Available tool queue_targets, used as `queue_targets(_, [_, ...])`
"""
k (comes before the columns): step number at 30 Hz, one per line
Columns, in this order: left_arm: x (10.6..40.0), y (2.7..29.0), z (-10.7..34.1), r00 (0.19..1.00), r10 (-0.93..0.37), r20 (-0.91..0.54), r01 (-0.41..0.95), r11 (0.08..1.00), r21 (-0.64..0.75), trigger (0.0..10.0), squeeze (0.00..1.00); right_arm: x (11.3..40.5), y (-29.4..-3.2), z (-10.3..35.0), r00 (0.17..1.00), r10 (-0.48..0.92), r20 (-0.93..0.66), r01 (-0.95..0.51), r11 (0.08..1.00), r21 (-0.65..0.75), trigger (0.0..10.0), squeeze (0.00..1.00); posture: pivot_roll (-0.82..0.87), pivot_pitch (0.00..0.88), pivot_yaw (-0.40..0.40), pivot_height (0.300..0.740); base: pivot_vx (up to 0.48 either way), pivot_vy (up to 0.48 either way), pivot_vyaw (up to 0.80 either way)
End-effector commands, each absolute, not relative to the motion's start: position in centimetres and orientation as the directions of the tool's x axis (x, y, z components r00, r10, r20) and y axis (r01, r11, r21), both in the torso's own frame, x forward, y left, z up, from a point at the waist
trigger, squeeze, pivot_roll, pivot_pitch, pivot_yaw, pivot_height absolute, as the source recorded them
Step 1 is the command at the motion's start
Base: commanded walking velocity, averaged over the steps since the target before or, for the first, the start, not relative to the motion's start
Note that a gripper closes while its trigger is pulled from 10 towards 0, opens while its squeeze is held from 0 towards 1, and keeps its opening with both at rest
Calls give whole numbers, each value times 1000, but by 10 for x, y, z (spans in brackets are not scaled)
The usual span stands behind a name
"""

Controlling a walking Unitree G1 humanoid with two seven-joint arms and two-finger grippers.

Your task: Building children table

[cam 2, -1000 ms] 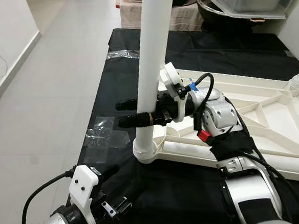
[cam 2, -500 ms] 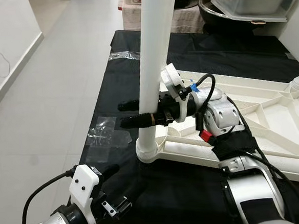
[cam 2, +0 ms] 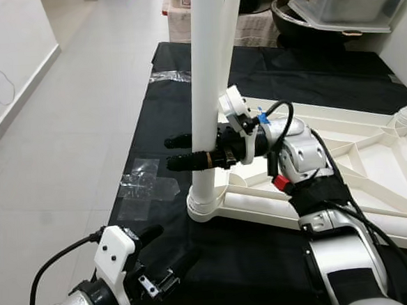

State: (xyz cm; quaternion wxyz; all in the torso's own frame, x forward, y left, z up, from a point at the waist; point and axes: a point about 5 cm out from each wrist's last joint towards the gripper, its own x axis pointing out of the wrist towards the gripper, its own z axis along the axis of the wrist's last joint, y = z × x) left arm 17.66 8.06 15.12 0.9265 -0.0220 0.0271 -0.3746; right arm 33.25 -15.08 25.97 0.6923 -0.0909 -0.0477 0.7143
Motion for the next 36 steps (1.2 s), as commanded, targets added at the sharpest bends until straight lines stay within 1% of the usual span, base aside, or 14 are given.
queue_targets(1, [176,80,146,709,-703,-57,700,712,-60,10000,0,332,-155,239,11,993,-117,-991,-5,-134,10000,0,108,152,-84,740,0,0,0])
queue_targets(2, [176,80,146,709,-703,-57,700,712,-60,10000,0,332,-155,239,11,993,-117,-991,-5,-134,10000,0,108,152,-84,740,0,0,0])
queue_targets(4, [177,80,146,711,-701,-54,698,713,-56,10000,0,334,-158,231,96,990,-108,-989,83,-122,10000,0,107,154,-84,740,0,0,0])
queue_targets(5, [177,80,146,711,-701,-54,698,713,-56,10000,0,334,-158,231,96,990,-108,-989,83,-122,10000,0,107,154,-84,740,0,0,0])
queue_targets(7, [178,80,146,714,-698,-52,696,716,-54,10000,0,336,-160,226,164,982,-97,-981,152,-121,10000,0,106,153,-85,740,0,0,0])
queue_targets(10, [178,80,147,714,-698,-51,696,716,-53,10000,0,337,-161,222,215,973,-80,-973,207,-106,10000,0,104,153,-83,740,0,0,0])
queue_targets(18, [178,80,147,711,-701,-49,699,713,-52,10000,0,332,-161,217,245,968,-63,-967,239,-86,10000,0,103,154,-82,740,0,0,0])
queue_targets(22, [180,80,148,711,-701,-46,700,713,-50,10000,0,331,-157,213,326,943,-62,-943,320,-93,10000,0,98,158,-79,740,0,0,0])
queue_targets(24, [180,80,148,711,-701,-46,700,713,-50,10000,0,331,-157,213,326,943,-62,-943,320,-93,10000,0,98,158,-79,740,0,0,0])
queue_targets(25, [180,80,148,711,-702,-44,700,713,-51,10000,0,336,-154,212,408,911,-60,-911,402,-94,10000,0,97,158,-79,740,0,0,0])
queue_targets(30, [181,80,148,712,-701,-43,699,713,-51,10000,0,339,-153,212,448,892,-59,-892,442,-93,10000,0,97,158,-79,740,0,0,0])
queue_targets(32, [181,80,149,713,-700,-42,698,714,-51,10000,0,342,-152,212,487,872,-49,-872,482,-81,10000,0,95,159,-82,740,0,0,0])
queue_targets(35, [184,82,149,721,-692,-39,691,722,-41,10000,0,348,-147,213,606,795,8,-794,605,-58,10000,0,96,162,-83,740,0,0,0])
queue_targets(36, [185,82,149,722,-691,-39,689,723,-39,10000,0,348,-147,213,614,789,15,-788,614,-54,10000,0,96,162,-83,740,0,0,0])
